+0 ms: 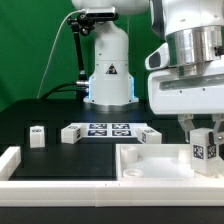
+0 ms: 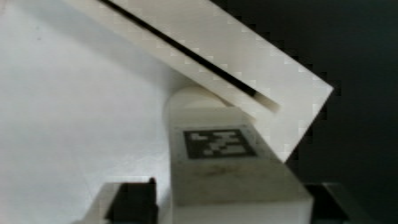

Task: Assemble one leg

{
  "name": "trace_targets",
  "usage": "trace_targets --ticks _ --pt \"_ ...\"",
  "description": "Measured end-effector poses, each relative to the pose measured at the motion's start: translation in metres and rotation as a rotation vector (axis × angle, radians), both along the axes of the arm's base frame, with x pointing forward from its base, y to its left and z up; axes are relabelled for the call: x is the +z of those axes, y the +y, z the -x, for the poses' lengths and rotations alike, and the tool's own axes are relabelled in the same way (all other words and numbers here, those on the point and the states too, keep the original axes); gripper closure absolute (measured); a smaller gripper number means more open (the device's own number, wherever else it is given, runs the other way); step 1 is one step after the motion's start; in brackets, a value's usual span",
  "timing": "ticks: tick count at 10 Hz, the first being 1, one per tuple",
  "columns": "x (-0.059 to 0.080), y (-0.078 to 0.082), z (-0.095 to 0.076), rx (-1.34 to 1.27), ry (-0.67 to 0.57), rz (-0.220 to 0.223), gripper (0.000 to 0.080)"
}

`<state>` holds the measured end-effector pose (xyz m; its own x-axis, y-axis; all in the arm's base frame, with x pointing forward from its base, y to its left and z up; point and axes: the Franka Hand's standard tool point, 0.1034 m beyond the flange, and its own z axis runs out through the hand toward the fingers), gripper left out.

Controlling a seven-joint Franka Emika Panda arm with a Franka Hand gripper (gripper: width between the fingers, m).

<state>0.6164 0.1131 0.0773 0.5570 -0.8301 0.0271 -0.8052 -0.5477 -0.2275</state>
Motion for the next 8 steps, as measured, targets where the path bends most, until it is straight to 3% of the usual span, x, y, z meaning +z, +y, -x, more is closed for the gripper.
trace_targets --ticks 1,2,7,8 --pt "0.000 0.000 0.000 0.048 -0.005 0.010 0.0319" --pt "0.000 -0.001 -0.001 0.112 -0.016 0.025 0.0189" --pt "0.001 0.016 -0.002 0.652 0.007 0.164 0.0151" --pt "0.003 0.015 -0.004 0.810 -0.004 0.211 0.0151"
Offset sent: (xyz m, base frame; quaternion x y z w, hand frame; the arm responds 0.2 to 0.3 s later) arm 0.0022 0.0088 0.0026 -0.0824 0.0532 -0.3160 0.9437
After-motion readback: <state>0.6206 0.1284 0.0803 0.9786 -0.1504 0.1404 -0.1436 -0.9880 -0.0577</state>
